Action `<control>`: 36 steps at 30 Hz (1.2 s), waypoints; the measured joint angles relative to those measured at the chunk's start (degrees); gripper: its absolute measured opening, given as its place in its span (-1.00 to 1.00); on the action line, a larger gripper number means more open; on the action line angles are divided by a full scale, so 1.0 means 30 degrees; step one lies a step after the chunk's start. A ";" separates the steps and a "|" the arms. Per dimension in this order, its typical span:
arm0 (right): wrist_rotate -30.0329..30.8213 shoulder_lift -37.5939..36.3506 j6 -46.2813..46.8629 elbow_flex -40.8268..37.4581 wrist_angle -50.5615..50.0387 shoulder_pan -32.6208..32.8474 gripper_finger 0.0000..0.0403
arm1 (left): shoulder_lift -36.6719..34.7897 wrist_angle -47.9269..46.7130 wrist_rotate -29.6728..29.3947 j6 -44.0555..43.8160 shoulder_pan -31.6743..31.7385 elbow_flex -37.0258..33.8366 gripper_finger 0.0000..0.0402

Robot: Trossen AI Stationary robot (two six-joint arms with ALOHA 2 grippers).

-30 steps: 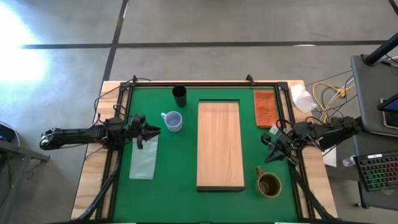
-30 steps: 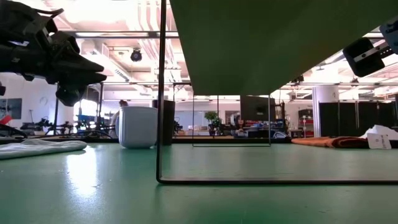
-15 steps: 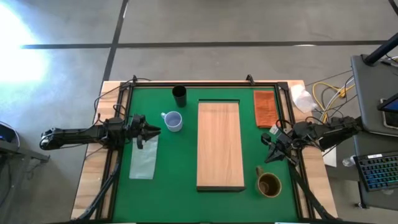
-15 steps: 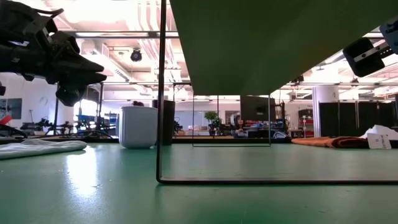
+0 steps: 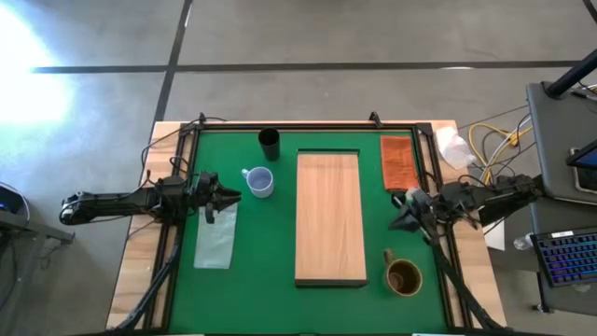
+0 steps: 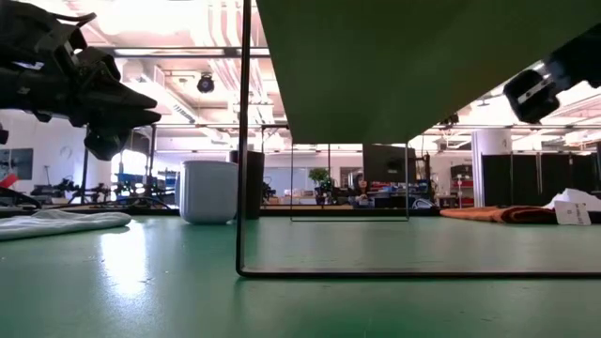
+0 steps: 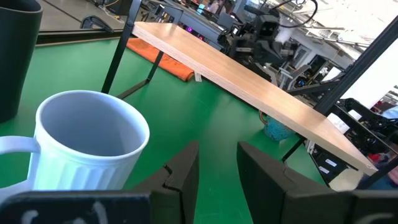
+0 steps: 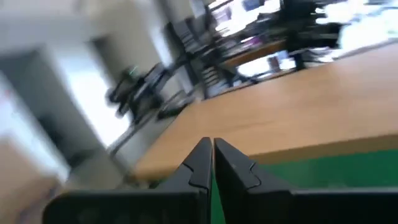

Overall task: Stack small to large cups/mugs on shelf
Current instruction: Put the black cup on the shelf

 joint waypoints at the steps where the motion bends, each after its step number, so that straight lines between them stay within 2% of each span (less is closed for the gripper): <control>1: 0.0720 -0.0006 0.1356 0.0006 0.0006 0.0000 -0.96 | 0.0000 -0.0004 0.0000 0.0007 0.0000 0.0004 -0.53; 7: 0.3078 0.0096 1.1456 0.0006 0.0250 -0.0005 -0.96 | 0.0000 0.0000 -0.0002 0.0007 0.0000 0.0000 -0.53; 9: 0.3141 0.0110 1.3589 0.0003 0.0847 0.0000 -0.96 | 0.0000 0.0003 -0.0003 0.0003 0.0001 -0.0003 -0.53; 11: 0.3387 0.0091 1.4172 0.0003 0.1508 0.0000 -0.96 | 0.0000 0.0003 -0.0005 0.0007 0.0001 -0.0002 -0.53; 14: 0.5079 0.0110 1.3931 -0.0001 0.3346 0.0000 -0.96 | 0.0000 0.0003 -0.0002 0.0007 -0.0002 -0.0003 -0.53; 17: 0.6247 0.0110 1.3505 -0.0001 0.7042 -0.0007 -0.96 | 0.0000 0.0002 0.0001 0.0007 -0.0007 0.0004 -0.53; 20: 0.6014 0.0096 0.9607 0.0006 1.1206 -0.0005 -0.96 | 0.0000 0.0003 0.0000 0.0007 -0.0001 -0.0003 -0.53; 23: 0.7227 0.0264 0.8601 0.0060 1.3552 0.0000 -0.95 | 0.0000 0.0003 -0.0004 0.0007 -0.0007 -0.0003 -0.53; 27: 0.7498 0.1082 0.6568 0.1761 1.2867 0.0000 -0.89 | 0.0000 -0.0004 -0.0006 0.0007 0.0001 0.0003 -0.53; 31: 0.7014 0.3510 0.3629 0.5278 1.2376 0.0000 -0.75 | 0.0000 -0.0004 -0.0002 0.0007 -0.0004 0.0004 -0.53; 33: 0.6917 0.4910 0.2202 0.7610 1.0301 0.0000 -0.67 | 0.0000 -0.0001 -0.0002 0.0002 0.0001 0.0002 -0.53; 36: 0.7210 0.7083 0.1417 1.1398 0.3755 -0.0007 -0.53 | 0.0000 0.0003 -0.0003 0.0006 -0.0007 -0.0003 -0.53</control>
